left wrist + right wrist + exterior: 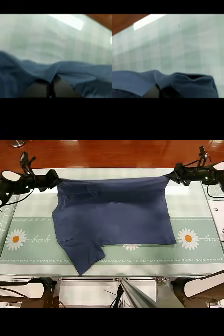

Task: Fold the shirts.

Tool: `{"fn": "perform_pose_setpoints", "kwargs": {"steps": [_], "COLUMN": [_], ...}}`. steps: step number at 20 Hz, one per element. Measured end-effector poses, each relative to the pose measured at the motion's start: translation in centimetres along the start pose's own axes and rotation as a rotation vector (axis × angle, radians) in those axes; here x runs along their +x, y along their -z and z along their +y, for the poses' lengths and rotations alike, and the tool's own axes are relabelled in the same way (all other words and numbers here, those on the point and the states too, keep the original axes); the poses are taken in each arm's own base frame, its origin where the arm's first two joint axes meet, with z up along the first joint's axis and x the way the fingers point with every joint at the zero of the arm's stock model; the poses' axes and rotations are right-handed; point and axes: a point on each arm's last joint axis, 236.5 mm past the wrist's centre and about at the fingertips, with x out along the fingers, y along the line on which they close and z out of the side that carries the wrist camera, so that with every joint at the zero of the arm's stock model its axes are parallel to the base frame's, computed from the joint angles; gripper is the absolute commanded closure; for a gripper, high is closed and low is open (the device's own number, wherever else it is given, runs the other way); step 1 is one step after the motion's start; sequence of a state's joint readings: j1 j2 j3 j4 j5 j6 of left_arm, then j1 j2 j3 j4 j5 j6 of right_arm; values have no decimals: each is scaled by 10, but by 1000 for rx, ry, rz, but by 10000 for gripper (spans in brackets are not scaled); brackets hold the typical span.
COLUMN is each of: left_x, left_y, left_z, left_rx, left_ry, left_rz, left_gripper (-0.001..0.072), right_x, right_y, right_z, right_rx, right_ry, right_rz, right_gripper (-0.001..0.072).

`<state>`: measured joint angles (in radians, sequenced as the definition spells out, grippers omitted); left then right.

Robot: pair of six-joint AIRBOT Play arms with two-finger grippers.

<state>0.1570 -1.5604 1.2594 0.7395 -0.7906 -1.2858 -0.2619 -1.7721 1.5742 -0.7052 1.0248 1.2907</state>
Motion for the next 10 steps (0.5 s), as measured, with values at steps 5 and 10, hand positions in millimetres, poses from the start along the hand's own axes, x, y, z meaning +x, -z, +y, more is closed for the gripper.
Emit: {"fn": "perform_pose_setpoints", "kwargs": {"steps": [5,10], "left_x": [-15,-14], "left_y": [78,135], "left_z": [23,47], "left_rx": [78,70], "left_ry": [-15,-56], "left_rz": [329,485], "left_gripper": [685,550], "right_x": [-11,-13], "right_y": [57,96], "right_z": [-42,-75], "right_rx": [-22,16], "right_ry": [126,212], "right_rz": [241,362], "right_gripper": [689,648]}}
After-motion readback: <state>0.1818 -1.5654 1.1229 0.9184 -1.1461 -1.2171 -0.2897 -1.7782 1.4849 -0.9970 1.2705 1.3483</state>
